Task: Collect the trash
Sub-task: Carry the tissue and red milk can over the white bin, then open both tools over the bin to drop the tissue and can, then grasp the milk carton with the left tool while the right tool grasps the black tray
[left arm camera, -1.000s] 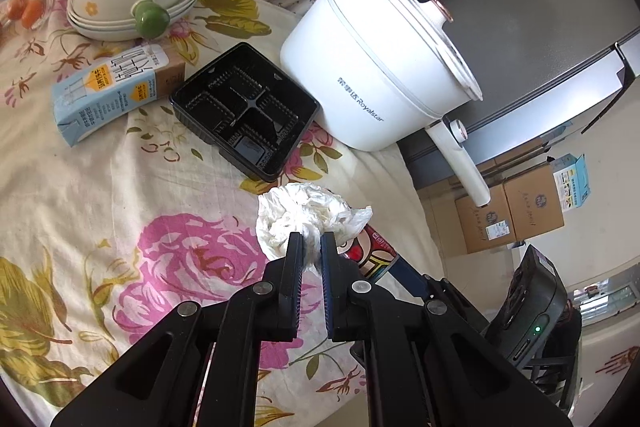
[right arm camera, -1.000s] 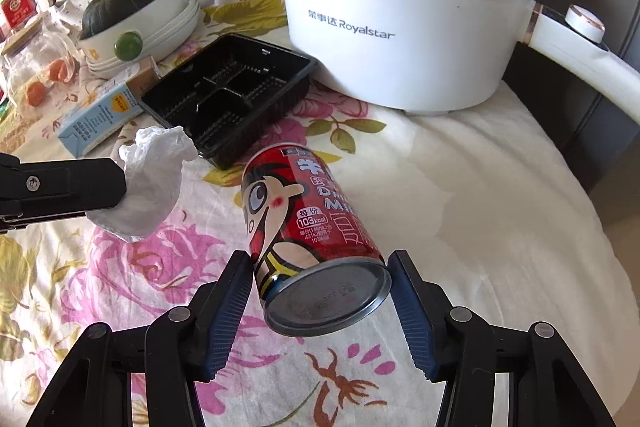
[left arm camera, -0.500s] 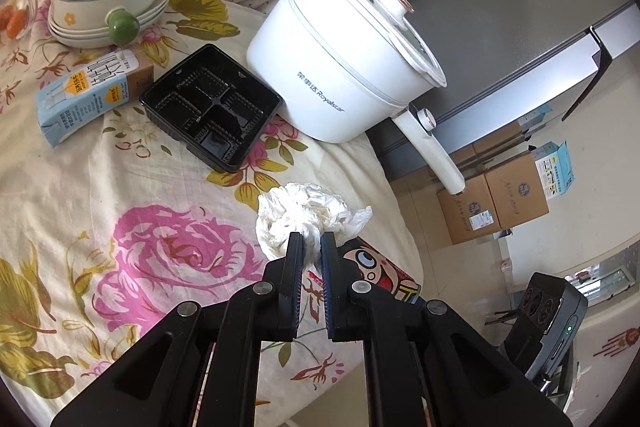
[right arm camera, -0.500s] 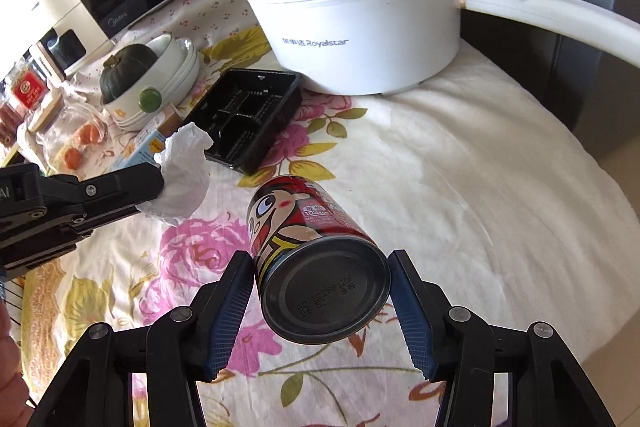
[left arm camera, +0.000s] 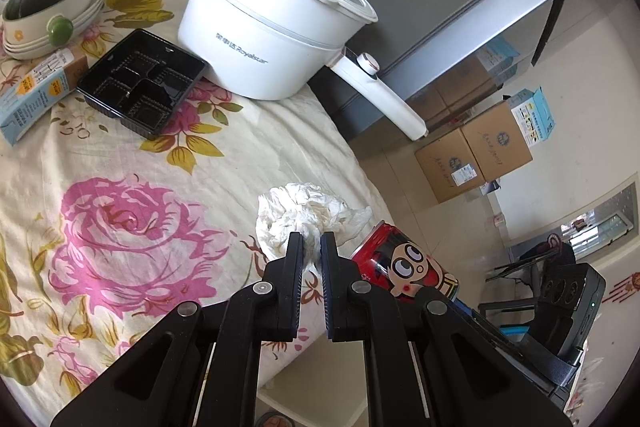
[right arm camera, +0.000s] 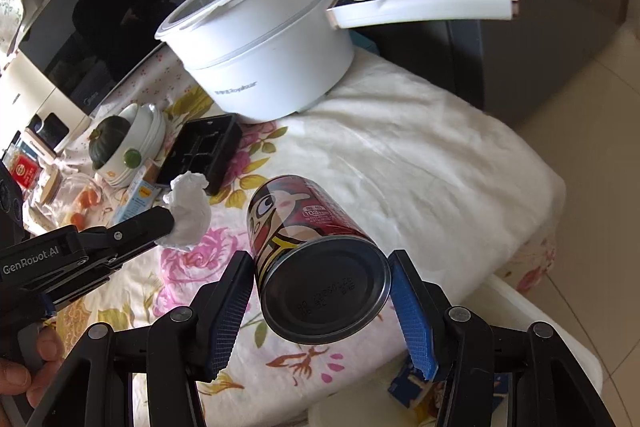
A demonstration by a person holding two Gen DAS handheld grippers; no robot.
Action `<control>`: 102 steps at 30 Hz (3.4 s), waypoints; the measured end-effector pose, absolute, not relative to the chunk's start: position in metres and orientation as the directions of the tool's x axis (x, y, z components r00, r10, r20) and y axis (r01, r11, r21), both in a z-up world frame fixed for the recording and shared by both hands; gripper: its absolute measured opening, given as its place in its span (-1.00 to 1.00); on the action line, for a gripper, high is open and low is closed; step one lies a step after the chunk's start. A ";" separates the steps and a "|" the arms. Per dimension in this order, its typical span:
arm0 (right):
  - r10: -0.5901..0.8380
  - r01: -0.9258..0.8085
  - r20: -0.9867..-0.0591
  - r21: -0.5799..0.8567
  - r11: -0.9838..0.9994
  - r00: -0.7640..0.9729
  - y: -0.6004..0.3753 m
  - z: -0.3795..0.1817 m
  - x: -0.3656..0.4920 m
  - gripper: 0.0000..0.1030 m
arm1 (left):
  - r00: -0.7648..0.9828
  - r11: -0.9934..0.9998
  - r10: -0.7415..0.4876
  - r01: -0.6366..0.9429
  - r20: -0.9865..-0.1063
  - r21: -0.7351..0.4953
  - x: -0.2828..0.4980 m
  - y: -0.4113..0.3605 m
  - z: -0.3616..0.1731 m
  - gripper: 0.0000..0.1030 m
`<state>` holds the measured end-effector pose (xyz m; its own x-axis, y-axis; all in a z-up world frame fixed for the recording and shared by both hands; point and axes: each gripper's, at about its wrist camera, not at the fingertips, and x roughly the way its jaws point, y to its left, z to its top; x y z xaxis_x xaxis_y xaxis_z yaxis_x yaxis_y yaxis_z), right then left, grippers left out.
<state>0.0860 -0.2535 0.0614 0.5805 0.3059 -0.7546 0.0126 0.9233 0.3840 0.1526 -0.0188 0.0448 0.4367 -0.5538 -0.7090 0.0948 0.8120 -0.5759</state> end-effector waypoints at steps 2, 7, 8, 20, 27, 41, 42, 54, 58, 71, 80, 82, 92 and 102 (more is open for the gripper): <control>0.312 0.035 -0.751 0.406 0.913 0.582 -0.263 0.058 0.074 0.17 | 0.409 0.808 -0.572 0.133 -0.711 -0.574 0.147 -0.030 0.044 -0.83; 0.292 0.094 -0.745 0.427 0.899 0.600 -0.290 0.055 0.047 0.17 | 0.373 0.810 -0.585 0.237 -0.720 -0.536 0.132 -0.061 0.045 -0.83; 0.295 0.098 -0.739 0.438 0.894 0.605 -0.295 0.055 0.041 0.17 | 0.366 0.811 -0.585 0.255 -0.724 -0.526 0.128 -0.067 0.044 -0.83; 0.251 0.219 -0.833 0.398 0.891 0.493 -0.329 0.021 0.021 0.17 | 0.203 0.804 -0.541 0.410 -0.816 -0.430 0.087 -0.144 -0.006 -0.83; 0.187 0.254 -0.884 0.317 0.914 0.428 -0.328 0.007 0.026 0.17 | 0.166 0.815 -0.495 0.430 -0.853 -0.389 0.077 -0.161 -0.032 -0.83; 0.115 0.321 -0.887 0.280 0.905 0.448 -0.329 0.006 0.038 0.18 | 0.165 0.849 -0.485 0.325 -0.859 -0.416 0.105 -0.153 -0.048 -0.08; 0.113 0.324 -0.881 0.285 0.902 0.460 -0.331 0.008 0.036 0.19 | 0.174 0.850 -0.486 0.324 -0.857 -0.416 0.106 -0.151 -0.045 -0.08; 0.147 0.331 -0.875 0.324 0.886 0.462 -0.333 0.010 0.035 0.19 | 0.194 0.853 -0.493 0.299 -0.848 -0.427 0.111 -0.137 -0.033 -0.07; 0.158 0.325 -0.875 0.330 0.886 0.458 -0.331 0.008 0.035 0.19 | 0.204 0.853 -0.496 0.298 -0.844 -0.429 0.109 -0.135 -0.027 -0.07; 0.175 0.288 -0.852 0.350 0.892 0.493 -0.320 0.016 0.038 0.22 | 0.322 0.886 -0.463 0.144 -0.826 -0.441 0.138 -0.066 0.013 0.06; 0.202 0.259 -0.838 0.371 0.892 0.507 -0.298 0.018 0.051 0.25 | 0.378 0.880 -0.444 0.009 -0.813 -0.476 0.160 -0.006 0.028 0.07; 0.219 0.242 -0.838 0.378 0.893 0.500 -0.289 0.017 0.056 0.25 | 0.391 0.886 -0.425 -0.005 -0.816 -0.464 0.168 0.010 0.034 0.07; 0.233 0.155 -0.861 0.333 0.930 0.452 -0.251 0.011 0.071 0.25 | 0.481 0.995 0.094 -0.036 -0.872 0.088 0.233 0.102 0.037 0.29; 0.232 0.075 -0.877 0.288 0.955 0.421 -0.219 0.005 0.083 0.31 | 0.391 0.993 0.116 -0.014 -0.913 0.120 0.273 0.169 -0.015 0.29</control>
